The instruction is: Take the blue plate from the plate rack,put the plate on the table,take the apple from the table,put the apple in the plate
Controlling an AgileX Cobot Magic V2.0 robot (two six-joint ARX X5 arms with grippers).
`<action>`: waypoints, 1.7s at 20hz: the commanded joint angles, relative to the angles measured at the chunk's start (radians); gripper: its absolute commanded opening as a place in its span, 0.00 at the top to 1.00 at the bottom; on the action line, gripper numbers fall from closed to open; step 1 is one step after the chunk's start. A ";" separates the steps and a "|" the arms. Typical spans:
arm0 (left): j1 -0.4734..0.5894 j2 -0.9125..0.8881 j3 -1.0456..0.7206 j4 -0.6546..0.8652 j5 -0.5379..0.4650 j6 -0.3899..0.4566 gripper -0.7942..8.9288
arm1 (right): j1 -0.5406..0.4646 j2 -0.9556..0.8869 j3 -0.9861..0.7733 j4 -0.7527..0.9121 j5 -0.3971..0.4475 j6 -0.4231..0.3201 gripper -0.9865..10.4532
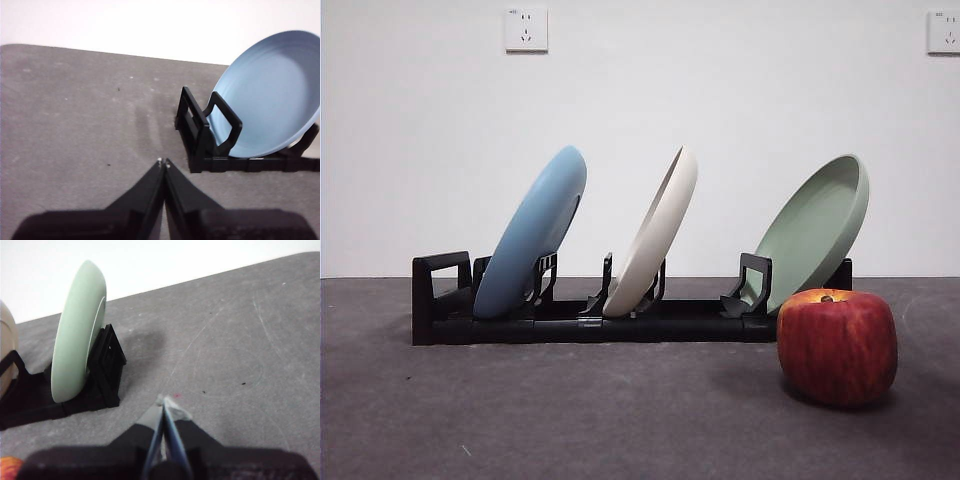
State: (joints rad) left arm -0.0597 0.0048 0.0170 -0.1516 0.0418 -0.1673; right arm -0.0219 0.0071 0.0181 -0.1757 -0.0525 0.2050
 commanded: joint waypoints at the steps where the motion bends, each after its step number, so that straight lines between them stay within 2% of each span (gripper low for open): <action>1: 0.003 0.007 -0.004 0.006 0.025 -0.068 0.92 | -0.002 0.009 0.008 -0.029 0.000 0.074 0.92; 4: 0.003 0.038 0.018 0.000 0.043 -0.096 0.92 | -0.002 0.046 0.045 -0.064 0.000 0.122 0.92; 9: 0.003 0.134 0.085 -0.001 0.046 -0.095 0.92 | -0.002 0.154 0.121 -0.076 -0.012 0.154 0.92; 12: 0.003 0.218 0.147 -0.003 0.047 -0.095 0.92 | -0.002 0.238 0.185 -0.078 -0.049 0.153 0.92; 15: 0.003 0.376 0.267 -0.006 0.076 -0.079 0.92 | -0.002 0.379 0.300 -0.088 -0.134 0.149 0.92; 18: 0.003 0.551 0.409 -0.010 0.158 -0.010 0.92 | -0.002 0.523 0.420 -0.106 -0.230 0.092 0.92; 21: 0.001 0.719 0.553 -0.047 0.231 -0.006 0.92 | -0.002 0.669 0.534 -0.156 -0.351 0.024 0.91; 24: 0.000 0.861 0.673 -0.108 0.333 0.011 0.92 | -0.002 0.809 0.651 -0.273 -0.422 -0.056 0.91; 25: 0.000 0.901 0.708 -0.137 0.364 0.011 0.90 | -0.002 0.846 0.683 -0.304 -0.438 -0.077 0.88; 28: -0.021 1.001 0.795 -0.221 0.387 0.011 0.61 | -0.002 0.921 0.756 -0.361 -0.445 -0.091 0.67; 29: -0.033 1.022 0.817 -0.233 0.388 0.011 0.59 | -0.002 0.934 0.771 -0.372 -0.445 -0.091 0.65; 34: -0.126 1.194 1.015 -0.310 0.419 0.012 0.59 | -0.002 0.946 0.797 -0.380 -0.445 -0.095 0.65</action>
State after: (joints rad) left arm -0.1841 1.1919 1.0325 -0.4629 0.4561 -0.1677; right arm -0.0219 0.9516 0.8101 -0.5571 -0.4950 0.1223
